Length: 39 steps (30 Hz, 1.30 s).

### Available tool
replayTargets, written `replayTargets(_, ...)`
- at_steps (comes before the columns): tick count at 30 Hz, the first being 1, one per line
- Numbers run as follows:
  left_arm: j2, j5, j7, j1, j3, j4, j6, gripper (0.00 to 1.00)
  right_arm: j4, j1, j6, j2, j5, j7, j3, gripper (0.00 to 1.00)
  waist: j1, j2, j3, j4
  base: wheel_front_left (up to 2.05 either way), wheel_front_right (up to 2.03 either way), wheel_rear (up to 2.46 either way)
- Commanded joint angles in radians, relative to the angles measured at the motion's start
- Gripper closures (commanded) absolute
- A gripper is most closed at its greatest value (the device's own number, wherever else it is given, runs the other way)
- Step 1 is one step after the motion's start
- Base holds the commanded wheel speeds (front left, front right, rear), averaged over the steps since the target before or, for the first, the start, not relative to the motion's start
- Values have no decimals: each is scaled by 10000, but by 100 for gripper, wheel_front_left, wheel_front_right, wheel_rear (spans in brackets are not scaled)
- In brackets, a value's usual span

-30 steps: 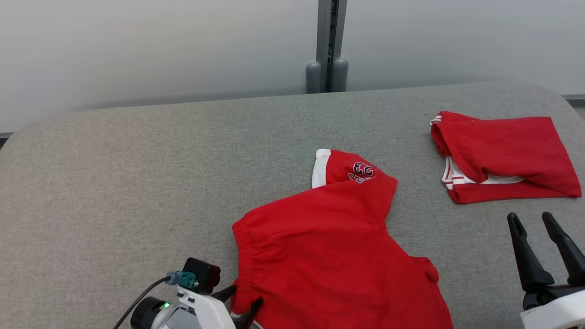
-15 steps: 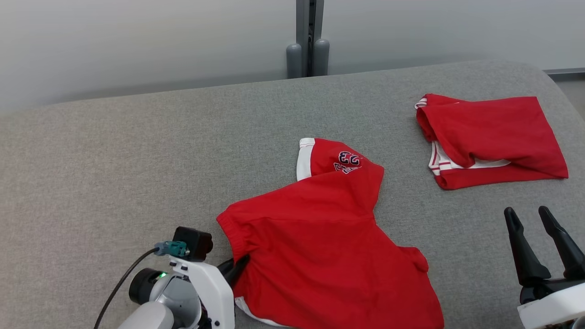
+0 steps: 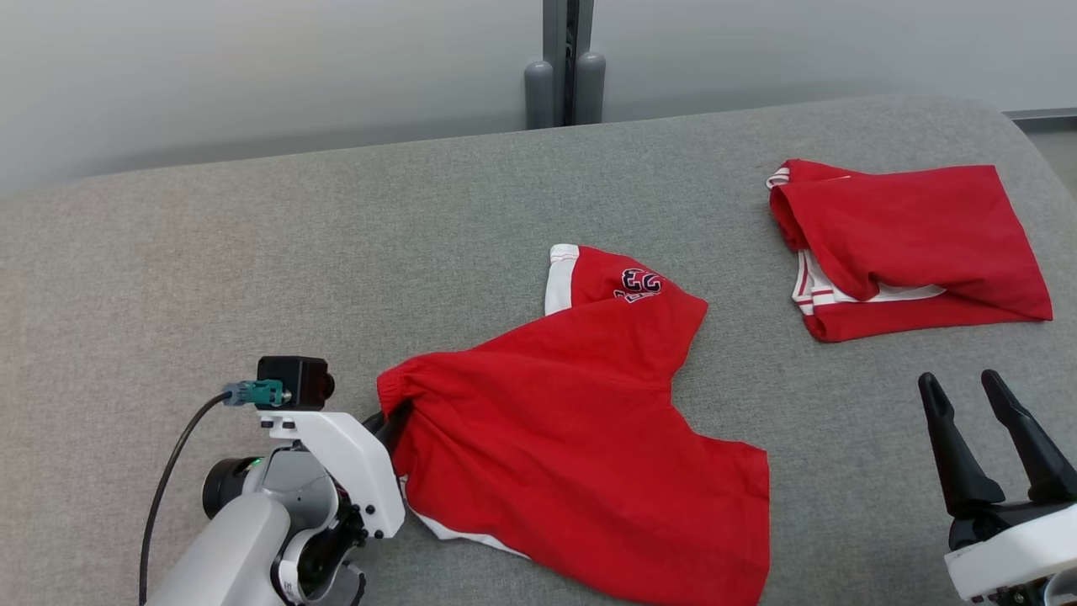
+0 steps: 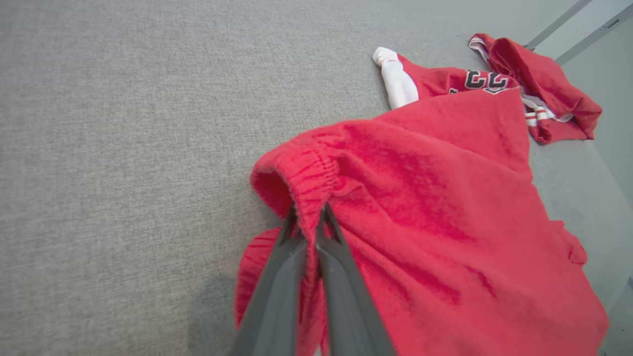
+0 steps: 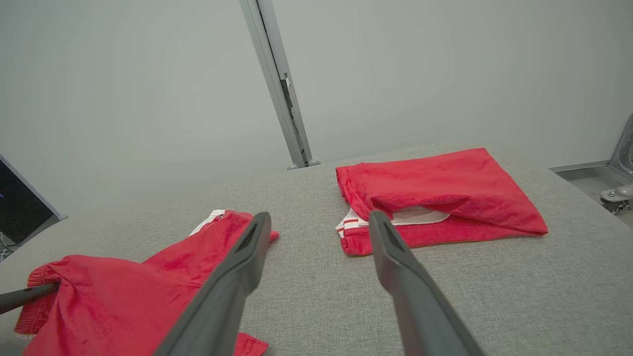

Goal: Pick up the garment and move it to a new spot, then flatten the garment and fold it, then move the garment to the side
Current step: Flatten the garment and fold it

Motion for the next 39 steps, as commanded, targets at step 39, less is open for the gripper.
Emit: replayTargets(39,1027,1628,-3308,2359,218,-3690,1295,0,2591,156,8,412,1106,3828,763,0,0,0,-689,2321,0,0,0)
